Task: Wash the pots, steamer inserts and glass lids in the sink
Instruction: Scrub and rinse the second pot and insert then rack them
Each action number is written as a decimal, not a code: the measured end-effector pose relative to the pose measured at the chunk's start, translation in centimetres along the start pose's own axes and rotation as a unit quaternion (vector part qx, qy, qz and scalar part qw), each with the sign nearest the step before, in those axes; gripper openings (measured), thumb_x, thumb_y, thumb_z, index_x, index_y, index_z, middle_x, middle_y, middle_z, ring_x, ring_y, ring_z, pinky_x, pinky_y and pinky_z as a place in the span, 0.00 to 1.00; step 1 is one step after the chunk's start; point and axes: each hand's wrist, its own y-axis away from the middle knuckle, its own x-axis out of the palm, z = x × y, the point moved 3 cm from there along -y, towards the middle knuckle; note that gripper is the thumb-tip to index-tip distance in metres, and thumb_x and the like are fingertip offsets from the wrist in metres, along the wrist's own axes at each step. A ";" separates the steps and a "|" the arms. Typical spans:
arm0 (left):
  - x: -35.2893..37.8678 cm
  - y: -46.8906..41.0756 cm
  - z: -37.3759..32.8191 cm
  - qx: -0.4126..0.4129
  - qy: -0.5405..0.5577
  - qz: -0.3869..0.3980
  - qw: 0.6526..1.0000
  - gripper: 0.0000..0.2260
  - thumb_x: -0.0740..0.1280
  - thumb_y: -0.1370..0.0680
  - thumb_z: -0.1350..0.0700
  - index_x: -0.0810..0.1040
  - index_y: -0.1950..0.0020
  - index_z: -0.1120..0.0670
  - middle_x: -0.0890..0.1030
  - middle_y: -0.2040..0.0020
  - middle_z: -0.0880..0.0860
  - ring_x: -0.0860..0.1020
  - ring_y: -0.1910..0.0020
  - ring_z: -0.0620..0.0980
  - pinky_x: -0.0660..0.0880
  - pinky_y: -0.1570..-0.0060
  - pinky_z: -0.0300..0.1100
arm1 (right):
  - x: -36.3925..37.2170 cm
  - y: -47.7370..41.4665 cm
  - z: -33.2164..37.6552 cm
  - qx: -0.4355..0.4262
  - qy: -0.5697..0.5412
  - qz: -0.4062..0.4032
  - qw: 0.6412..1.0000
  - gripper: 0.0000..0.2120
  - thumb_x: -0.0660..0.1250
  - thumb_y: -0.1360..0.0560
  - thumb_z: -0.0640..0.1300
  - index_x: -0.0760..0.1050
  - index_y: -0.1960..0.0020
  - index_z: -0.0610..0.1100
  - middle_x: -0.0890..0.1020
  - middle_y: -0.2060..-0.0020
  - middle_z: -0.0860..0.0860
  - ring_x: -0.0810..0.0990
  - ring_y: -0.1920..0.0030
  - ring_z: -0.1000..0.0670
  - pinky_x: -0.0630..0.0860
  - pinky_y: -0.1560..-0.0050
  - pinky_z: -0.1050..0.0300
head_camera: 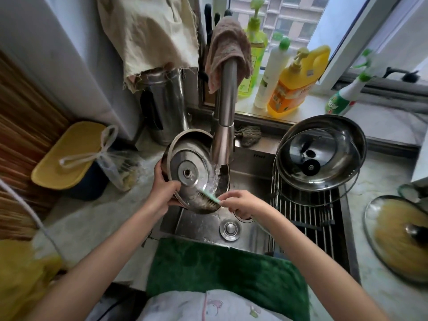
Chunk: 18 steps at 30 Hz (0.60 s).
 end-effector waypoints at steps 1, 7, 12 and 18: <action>-0.3 -0.1 -0.2 -0.005 0.011 -0.006 1.000 0.36 0.57 0.29 0.73 0.57 0.28 0.41 0.71 0.39 0.52 0.76 0.51 0.57 0.78 0.74 0.51 | -0.7 0.3 -0.1 0.001 -0.020 -0.027 0.999 0.11 0.72 0.27 0.48 0.77 0.47 0.49 0.71 0.71 0.53 0.64 0.77 0.58 0.60 0.78 0.67; -1.3 0.1 -1.3 -0.027 0.005 0.008 1.000 0.32 0.56 0.28 0.72 0.60 0.30 0.46 0.73 0.49 0.52 0.76 0.59 0.56 0.76 0.78 0.48 | -4.1 -0.5 -2.6 -0.003 -0.155 -0.229 0.961 0.11 0.72 0.28 0.51 0.73 0.60 0.46 0.68 0.72 0.52 0.63 0.76 0.55 0.59 0.80 0.65; -1.7 0.1 -0.8 0.015 0.034 0.044 0.998 0.33 0.60 0.33 0.71 0.63 0.31 0.49 0.77 0.50 0.56 0.80 0.62 0.55 0.78 0.74 0.48 | -3.1 -0.7 -2.4 -0.033 -0.311 -0.159 0.937 0.27 0.71 0.32 0.59 0.74 0.42 0.41 0.81 0.50 0.44 0.63 0.78 0.59 0.60 0.79 0.68; -0.1 -0.4 -0.8 0.049 0.090 0.077 0.992 0.22 0.58 0.43 0.67 0.71 0.50 0.55 0.79 0.73 0.47 0.77 0.76 0.43 0.70 0.79 0.32 | -3.0 0.5 -0.3 -0.126 -0.325 -0.207 0.914 0.10 0.69 0.25 0.44 0.70 0.50 0.43 0.75 0.65 0.47 0.70 0.75 0.55 0.66 0.75 0.64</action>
